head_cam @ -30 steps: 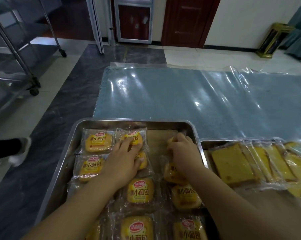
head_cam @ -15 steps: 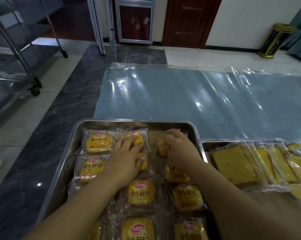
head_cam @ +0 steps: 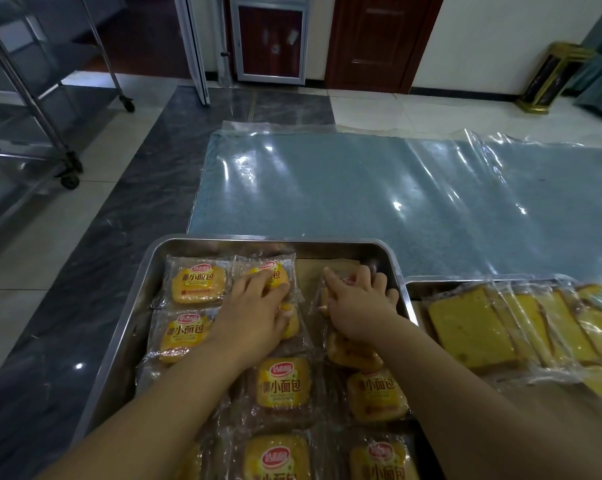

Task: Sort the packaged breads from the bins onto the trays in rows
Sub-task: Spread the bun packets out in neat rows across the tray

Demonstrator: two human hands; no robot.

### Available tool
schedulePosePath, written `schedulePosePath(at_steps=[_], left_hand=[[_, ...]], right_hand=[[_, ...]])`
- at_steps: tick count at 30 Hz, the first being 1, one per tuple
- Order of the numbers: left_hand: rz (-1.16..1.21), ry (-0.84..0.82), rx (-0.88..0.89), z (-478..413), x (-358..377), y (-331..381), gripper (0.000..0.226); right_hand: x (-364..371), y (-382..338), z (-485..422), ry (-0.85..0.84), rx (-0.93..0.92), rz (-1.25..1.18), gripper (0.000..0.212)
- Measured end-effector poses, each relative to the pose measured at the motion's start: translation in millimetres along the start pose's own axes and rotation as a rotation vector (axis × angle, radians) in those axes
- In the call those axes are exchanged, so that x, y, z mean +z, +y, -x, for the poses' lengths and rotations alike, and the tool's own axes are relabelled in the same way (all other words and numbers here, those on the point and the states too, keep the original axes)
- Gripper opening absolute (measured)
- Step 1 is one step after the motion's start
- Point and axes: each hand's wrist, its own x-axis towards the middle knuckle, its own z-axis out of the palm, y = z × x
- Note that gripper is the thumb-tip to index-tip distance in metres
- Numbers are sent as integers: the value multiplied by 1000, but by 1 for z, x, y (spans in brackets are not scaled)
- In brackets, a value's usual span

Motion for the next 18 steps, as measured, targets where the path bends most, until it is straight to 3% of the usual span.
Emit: schedulePosePath(at_steps=[5, 10, 18], left_hand=[[-6, -9, -1, -2, 1, -1, 53], [-5, 23, 14, 0, 1, 0, 50], [11, -5, 23, -7, 2, 0, 44]], right_hand=[[-8, 3, 2, -73, -13, -53, 47], [-6, -6, 16, 276, 29, -82, 42], [12, -2, 8, 179, -49, -128, 45]])
